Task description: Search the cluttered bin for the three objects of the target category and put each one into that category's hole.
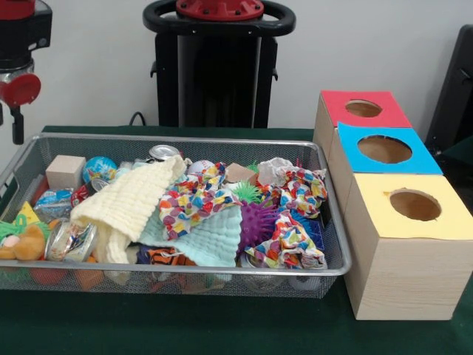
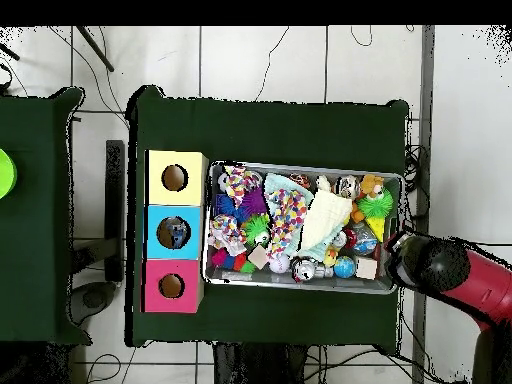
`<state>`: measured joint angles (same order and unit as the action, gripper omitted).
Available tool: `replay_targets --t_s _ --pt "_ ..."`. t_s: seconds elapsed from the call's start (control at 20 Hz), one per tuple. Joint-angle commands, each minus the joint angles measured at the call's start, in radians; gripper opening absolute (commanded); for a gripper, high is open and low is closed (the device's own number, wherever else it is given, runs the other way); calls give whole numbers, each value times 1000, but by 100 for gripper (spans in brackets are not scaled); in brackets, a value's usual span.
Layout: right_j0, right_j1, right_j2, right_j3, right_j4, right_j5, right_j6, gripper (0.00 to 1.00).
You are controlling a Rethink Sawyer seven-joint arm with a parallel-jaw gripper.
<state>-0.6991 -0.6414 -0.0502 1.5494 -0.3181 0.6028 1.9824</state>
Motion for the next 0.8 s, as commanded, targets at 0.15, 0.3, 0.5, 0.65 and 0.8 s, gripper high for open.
replay_targets --t_s 0.15,0.3,0.5,0.65,0.8 --pt "-6 57 119 16 -15 -59 -36 100" --pt "-7 68 118 31 -16 -92 -18 100" --pt "-13 85 124 30 -14 -115 -16 100" --pt "-17 108 133 21 -12 -131 -18 100" --pt "-19 131 140 10 -10 -147 -18 100"
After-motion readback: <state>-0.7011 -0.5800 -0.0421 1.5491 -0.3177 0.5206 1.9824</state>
